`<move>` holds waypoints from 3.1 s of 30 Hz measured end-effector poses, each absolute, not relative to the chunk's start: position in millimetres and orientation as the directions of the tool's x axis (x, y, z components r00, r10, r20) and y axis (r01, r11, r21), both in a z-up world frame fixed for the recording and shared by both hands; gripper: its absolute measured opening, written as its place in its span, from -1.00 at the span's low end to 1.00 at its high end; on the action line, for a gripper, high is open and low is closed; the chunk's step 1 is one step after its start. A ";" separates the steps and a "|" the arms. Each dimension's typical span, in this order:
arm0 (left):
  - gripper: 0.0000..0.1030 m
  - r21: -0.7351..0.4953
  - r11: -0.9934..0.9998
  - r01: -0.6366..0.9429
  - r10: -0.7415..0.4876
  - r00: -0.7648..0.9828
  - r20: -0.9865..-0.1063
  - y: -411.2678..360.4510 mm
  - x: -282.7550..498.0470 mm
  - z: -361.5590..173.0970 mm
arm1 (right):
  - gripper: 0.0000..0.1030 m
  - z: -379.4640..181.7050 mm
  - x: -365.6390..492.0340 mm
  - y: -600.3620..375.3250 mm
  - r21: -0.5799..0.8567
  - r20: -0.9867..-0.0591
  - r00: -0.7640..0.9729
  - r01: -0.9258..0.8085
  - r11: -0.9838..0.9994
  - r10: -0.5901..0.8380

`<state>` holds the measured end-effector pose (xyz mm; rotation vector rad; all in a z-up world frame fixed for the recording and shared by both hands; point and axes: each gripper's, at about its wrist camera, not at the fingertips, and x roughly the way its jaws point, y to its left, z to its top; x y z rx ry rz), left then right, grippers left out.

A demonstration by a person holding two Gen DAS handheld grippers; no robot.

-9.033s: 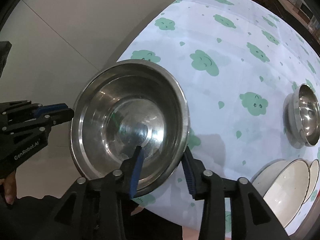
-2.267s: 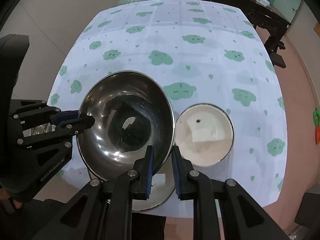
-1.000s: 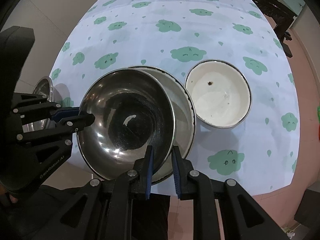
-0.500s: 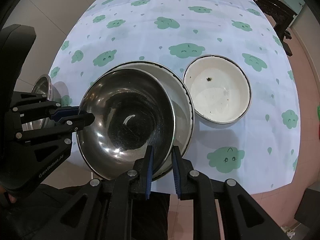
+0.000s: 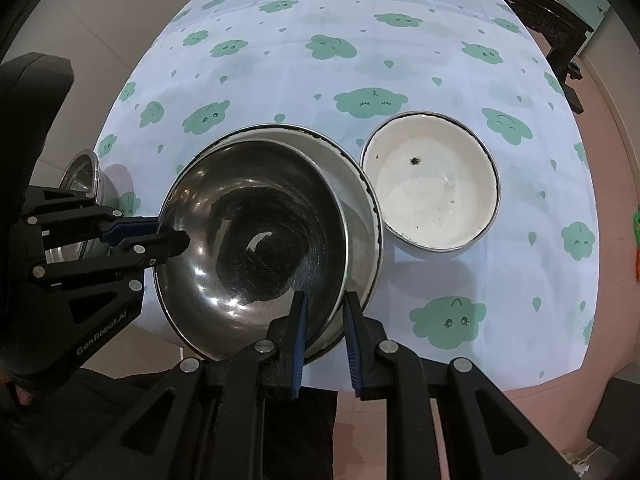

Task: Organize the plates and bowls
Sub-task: 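Lower the smaller steel bowl into the stack and open both grippers, then move both grippers to the white enamel bowl and close on its rim, then lift the white enamel bowl off the cloth with both grippers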

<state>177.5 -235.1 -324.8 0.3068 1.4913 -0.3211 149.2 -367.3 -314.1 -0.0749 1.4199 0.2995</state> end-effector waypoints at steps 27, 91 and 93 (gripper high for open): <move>-0.66 -0.021 0.932 0.362 -0.062 0.102 -0.993 -217.0 186.1 -315.9 | 0.18 -299.1 162.6 -379.5 0.186 -0.956 0.187 -0.215 0.959 0.228; -0.92 -0.024 0.880 0.475 -0.041 0.025 -0.999 -377.1 277.2 -354.3 | -0.69 -336.4 200.9 -478.8 0.232 -0.943 0.249 0.019 0.973 0.220; -0.92 -0.028 0.877 0.479 -0.049 0.031 -0.998 -380.2 277.2 -349.6 | -0.70 -333.9 200.5 -480.9 0.230 -0.943 0.252 0.022 0.973 0.217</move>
